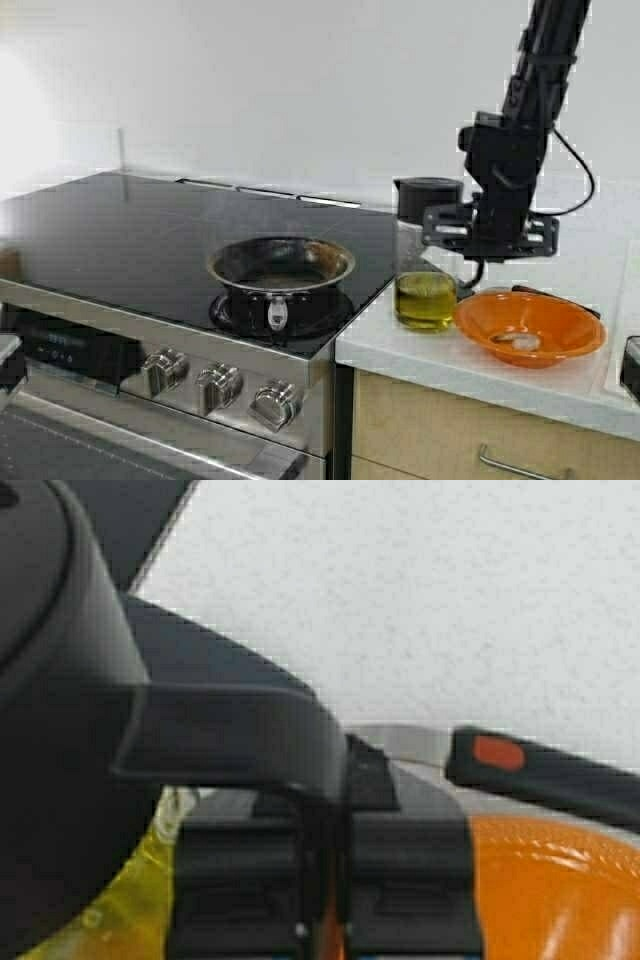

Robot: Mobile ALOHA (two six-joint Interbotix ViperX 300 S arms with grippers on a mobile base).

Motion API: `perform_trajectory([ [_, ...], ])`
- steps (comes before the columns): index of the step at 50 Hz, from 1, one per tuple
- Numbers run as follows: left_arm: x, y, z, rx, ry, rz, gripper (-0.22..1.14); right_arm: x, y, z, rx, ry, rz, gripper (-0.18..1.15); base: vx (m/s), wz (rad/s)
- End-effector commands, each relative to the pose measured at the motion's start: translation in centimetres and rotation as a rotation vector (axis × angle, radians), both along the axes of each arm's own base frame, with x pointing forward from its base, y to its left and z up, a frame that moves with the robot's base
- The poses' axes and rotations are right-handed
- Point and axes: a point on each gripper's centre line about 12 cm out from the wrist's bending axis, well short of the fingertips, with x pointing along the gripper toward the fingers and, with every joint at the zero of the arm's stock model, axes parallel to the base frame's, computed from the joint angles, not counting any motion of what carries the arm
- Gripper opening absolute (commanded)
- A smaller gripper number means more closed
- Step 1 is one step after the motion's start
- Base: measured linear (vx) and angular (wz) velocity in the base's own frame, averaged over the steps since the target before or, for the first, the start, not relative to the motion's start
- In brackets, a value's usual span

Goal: Add oil to the pan and cook the shrimp and serve it

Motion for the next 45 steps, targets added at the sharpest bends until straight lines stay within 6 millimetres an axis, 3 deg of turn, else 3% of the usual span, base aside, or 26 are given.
perform_trajectory([
  [1,0.2,0.0,0.3,-0.002,-0.006,0.001,0.03,1.6,2.3,5.2,0.062,-0.112,0.022,0.08,0.00,0.00],
  [9,0.2,0.0,0.4,-0.002,-0.009,0.001,0.03,3.1,3.7,7.7,0.039,-0.113,0.035,0.08,0.00,0.00],
  [23,0.0,0.0,0.5,-0.003,-0.017,0.002,0.03,5.3,6.8,12.2,-0.161,-0.117,0.085,0.08,0.00,0.00],
  [45,0.0,0.0,0.6,-0.025,-0.023,0.001,0.03,7.5,11.4,15.7,-0.547,-0.051,0.121,0.08,0.00,0.00],
])
